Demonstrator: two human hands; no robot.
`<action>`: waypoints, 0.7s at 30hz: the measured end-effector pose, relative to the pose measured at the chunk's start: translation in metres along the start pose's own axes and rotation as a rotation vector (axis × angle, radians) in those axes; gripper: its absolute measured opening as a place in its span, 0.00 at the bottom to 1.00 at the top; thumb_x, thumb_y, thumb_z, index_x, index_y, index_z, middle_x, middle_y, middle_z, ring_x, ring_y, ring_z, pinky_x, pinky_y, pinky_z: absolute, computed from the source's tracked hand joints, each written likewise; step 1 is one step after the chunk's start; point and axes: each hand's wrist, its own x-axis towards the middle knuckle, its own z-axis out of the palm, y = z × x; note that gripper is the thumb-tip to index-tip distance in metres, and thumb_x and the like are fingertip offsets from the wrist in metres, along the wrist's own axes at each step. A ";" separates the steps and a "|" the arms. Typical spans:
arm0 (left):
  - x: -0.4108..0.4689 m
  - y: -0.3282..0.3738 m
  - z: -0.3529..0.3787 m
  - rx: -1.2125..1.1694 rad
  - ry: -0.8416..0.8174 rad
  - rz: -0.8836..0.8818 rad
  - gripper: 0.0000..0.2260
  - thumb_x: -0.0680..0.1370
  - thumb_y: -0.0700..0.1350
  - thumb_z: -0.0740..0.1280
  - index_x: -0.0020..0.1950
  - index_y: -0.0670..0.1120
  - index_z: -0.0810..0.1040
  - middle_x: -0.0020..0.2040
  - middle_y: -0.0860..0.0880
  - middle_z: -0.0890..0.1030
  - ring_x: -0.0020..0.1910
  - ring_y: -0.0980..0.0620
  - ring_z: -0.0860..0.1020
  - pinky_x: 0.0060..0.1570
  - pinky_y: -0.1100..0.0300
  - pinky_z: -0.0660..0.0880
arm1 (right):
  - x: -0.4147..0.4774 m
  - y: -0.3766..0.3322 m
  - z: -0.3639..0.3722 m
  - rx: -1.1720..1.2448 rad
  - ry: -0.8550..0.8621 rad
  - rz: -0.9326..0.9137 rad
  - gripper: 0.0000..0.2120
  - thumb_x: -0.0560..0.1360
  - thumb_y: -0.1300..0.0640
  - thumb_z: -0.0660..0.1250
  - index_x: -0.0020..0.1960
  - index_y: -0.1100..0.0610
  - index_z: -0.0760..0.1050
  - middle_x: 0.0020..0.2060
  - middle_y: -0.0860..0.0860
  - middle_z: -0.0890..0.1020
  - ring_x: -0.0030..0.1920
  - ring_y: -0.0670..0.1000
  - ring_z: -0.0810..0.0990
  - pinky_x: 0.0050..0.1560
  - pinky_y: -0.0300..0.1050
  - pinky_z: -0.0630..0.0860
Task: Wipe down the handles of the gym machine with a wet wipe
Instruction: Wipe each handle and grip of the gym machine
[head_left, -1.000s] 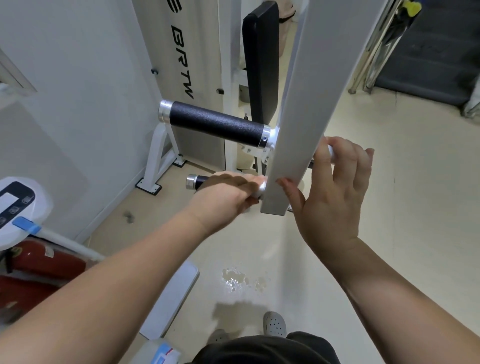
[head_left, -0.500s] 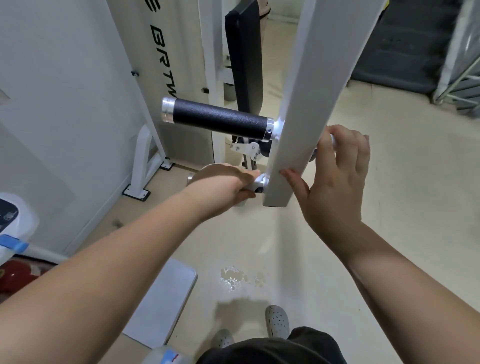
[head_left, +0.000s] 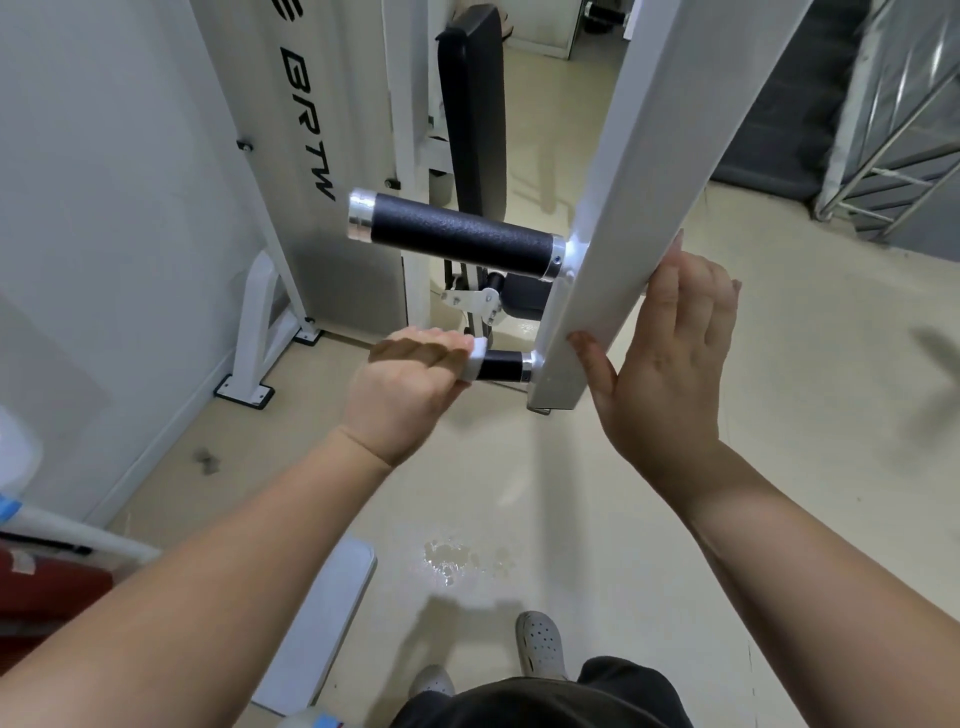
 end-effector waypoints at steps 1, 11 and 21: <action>0.006 0.011 0.006 -0.033 -0.027 0.011 0.10 0.79 0.43 0.72 0.60 0.42 0.82 0.52 0.44 0.85 0.47 0.41 0.84 0.53 0.50 0.79 | 0.000 0.000 0.000 -0.012 -0.001 0.000 0.40 0.79 0.45 0.67 0.78 0.70 0.58 0.67 0.67 0.71 0.69 0.69 0.67 0.74 0.69 0.58; 0.006 -0.012 -0.002 -0.090 -0.190 0.016 0.16 0.76 0.49 0.73 0.62 0.44 0.84 0.54 0.45 0.87 0.46 0.41 0.85 0.46 0.53 0.80 | 0.002 0.006 0.000 0.031 0.006 -0.017 0.39 0.81 0.41 0.65 0.78 0.67 0.59 0.67 0.64 0.73 0.69 0.64 0.67 0.74 0.65 0.61; 0.068 0.003 -0.019 -0.168 -0.828 -0.197 0.19 0.82 0.57 0.63 0.72 0.55 0.72 0.55 0.47 0.81 0.55 0.41 0.79 0.56 0.50 0.75 | 0.009 0.009 0.011 0.040 -0.008 0.001 0.40 0.78 0.44 0.69 0.79 0.65 0.58 0.66 0.65 0.72 0.69 0.68 0.67 0.74 0.69 0.59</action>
